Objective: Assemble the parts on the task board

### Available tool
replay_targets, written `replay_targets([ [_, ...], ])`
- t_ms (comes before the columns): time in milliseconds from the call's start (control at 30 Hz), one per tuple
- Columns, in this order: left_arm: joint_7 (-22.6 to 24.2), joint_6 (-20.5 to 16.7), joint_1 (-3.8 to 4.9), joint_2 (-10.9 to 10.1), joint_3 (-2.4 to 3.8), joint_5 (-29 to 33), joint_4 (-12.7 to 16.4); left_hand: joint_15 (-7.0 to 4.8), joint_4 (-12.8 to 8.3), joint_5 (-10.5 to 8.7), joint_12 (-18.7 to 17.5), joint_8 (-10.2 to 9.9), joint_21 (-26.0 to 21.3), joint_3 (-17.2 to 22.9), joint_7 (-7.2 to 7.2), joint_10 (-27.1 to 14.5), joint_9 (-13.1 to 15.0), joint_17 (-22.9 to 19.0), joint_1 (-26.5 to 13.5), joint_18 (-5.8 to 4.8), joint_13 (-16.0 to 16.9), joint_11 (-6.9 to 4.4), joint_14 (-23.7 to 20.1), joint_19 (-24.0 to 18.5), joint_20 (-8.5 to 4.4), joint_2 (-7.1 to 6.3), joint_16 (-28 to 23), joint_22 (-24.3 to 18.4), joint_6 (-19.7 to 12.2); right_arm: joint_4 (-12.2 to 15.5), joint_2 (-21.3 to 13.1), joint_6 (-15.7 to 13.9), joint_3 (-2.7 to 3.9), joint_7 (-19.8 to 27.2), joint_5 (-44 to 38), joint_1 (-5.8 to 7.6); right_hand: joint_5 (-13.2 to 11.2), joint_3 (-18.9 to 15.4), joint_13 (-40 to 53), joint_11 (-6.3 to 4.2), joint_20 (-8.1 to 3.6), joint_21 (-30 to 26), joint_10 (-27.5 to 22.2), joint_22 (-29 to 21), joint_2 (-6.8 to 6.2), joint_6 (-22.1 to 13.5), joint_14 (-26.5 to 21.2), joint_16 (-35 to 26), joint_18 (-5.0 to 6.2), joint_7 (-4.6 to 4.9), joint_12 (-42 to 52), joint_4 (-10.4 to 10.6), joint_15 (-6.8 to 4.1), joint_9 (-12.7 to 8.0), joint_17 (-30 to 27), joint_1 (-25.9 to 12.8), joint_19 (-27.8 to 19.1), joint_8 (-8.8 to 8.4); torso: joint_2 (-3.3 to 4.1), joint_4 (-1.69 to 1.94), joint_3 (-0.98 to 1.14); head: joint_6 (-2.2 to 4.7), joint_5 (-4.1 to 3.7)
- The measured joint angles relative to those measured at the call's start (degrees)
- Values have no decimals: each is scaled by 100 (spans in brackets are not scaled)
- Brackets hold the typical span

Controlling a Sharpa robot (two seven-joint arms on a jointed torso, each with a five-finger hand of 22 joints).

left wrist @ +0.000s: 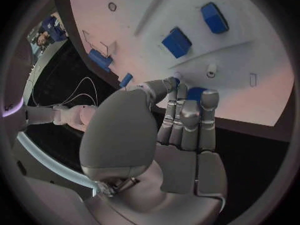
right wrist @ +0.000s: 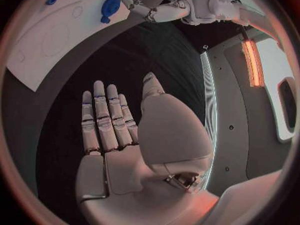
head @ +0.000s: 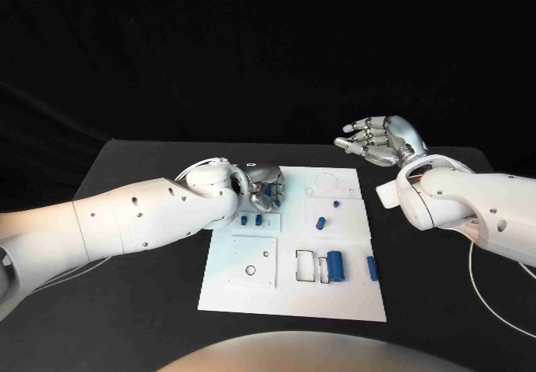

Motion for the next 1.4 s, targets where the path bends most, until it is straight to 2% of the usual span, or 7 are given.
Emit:
replay_targets([
  [200,44,-165,1,-338,176,57,382,0,0,0,-35,-15,0,0,19,41,2,-2,0,0,0,0,0,0,0,0,0,0,20,-22,9,0,0,2,0,-7,0,0,0,0,0,0,0,-6,0,0,0,-10,0,0,0,0,0,0,-6,0,0,0,-4,1,-7,21,2],
  [300,58,-240,1,-518,235,95,550,0,0,0,-35,-16,0,0,19,41,2,-2,0,0,0,0,0,0,0,0,0,12,21,-29,9,0,0,3,0,-15,0,0,0,0,0,0,0,-6,0,0,0,-10,0,0,0,0,0,0,-6,0,0,0,-6,3,-7,26,-1],
  [433,73,-317,1,-734,273,158,724,0,0,0,-66,-48,6,0,10,41,2,11,-22,0,-2,0,0,20,-20,-23,0,16,31,-32,4,0,0,3,0,-22,0,0,0,0,0,0,0,-6,0,0,0,-10,0,0,0,0,0,0,-6,0,0,0,-8,8,-7,32,-10],
  [600,76,-345,0,-950,286,243,821,0,0,0,-66,-48,22,0,1,41,2,10,-22,0,-6,0,0,20,-20,-23,0,24,41,-35,-1,1,0,3,0,-29,0,0,0,0,0,0,0,-6,0,0,0,-10,0,0,0,0,0,0,-5,0,0,0,-4,12,-7,32,-15],
  [800,63,-323,-3,-1063,287,334,771,0,0,0,-88,-48,22,0,1,82,2,-2,-22,0,-6,0,0,20,-20,-23,0,24,41,-39,-4,1,0,3,0,-32,0,0,0,0,0,0,0,-6,0,0,0,-10,0,0,0,0,0,0,-5,0,0,0,-1,12,1,25,4],
  [967,57,-286,-22,-1077,272,390,672,0,0,0,-88,-48,22,0,1,81,1,-7,-22,0,-10,0,0,20,-21,-23,-1,23,41,-40,0,2,0,3,0,-33,0,0,0,0,0,0,0,-6,0,0,0,-10,0,0,0,0,0,0,-5,0,0,0,2,5,4,18,18],
  [1400,69,-204,-207,-968,245,480,459,0,0,0,-88,-49,22,0,1,81,7,-19,-45,0,-10,0,0,40,0,-46,-1,31,41,-39,-10,3,0,3,1,-34,0,0,0,0,0,0,0,-5,0,0,0,-10,0,0,0,0,0,0,-4,0,0,0,7,-5,6,8,13],
])
